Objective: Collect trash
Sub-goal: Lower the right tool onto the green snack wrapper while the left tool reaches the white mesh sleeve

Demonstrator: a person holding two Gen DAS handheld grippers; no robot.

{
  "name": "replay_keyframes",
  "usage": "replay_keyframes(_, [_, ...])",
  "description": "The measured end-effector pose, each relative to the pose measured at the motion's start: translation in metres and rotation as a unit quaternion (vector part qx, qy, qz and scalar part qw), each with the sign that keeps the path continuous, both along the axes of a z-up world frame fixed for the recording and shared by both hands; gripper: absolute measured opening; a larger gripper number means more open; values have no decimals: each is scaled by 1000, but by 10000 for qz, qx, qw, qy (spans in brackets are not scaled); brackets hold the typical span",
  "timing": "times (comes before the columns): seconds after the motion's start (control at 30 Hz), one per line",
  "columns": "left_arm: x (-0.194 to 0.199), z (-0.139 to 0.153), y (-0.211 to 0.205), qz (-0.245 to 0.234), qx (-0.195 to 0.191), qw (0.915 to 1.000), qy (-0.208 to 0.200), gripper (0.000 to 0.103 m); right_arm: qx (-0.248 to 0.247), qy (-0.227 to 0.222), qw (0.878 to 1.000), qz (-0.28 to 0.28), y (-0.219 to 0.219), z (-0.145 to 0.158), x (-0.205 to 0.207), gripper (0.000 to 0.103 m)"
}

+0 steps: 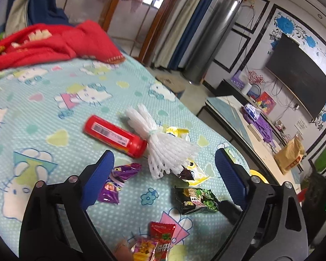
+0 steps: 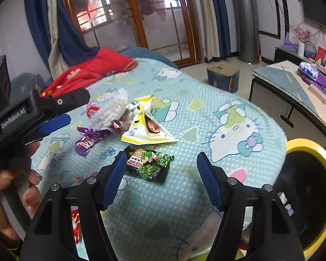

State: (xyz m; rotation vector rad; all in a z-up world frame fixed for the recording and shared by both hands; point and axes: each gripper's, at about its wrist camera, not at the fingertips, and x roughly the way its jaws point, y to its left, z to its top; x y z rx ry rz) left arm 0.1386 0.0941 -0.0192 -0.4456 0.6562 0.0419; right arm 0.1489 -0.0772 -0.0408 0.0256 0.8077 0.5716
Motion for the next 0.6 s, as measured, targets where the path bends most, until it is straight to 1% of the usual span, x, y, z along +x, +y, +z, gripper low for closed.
replay_keyframes(0.13, [14, -7, 6, -74, -312, 9993, 186, 81, 54, 265, 9996, -14, 4, -13, 8, 61])
replay_keyframes(0.23, [21, -15, 10, -110, -507, 9980, 359, 77, 121, 502, 9987, 4, 5, -23, 12, 56])
replay_keyframes(0.33, [26, -20, 10, -170, -604, 9970, 452, 73, 184, 532, 9984, 13, 2, -27, 11, 54])
replay_keyframes(0.37, [28, -21, 10, -192, -634, 9967, 476, 72, 194, 536, 9984, 32, 1, -27, 10, 49])
replay_keyframes(0.43, [29, -24, 9, -240, -710, 9959, 505, 66, 249, 584, 9980, 47, -2, -28, 9, 45])
replay_keyframes(0.5, [30, -27, 6, -293, -771, 9951, 543, 62, 276, 604, 9978, 67, -4, -28, 7, 43])
replay_keyframes(0.57, [30, -29, 4, -326, -788, 9948, 552, 56, 272, 596, 9978, 117, -5, -28, 3, 38])
replay_keyframes(0.6, [29, -30, 3, -338, -811, 9946, 555, 52, 277, 596, 9977, 135, -5, -28, 2, 37])
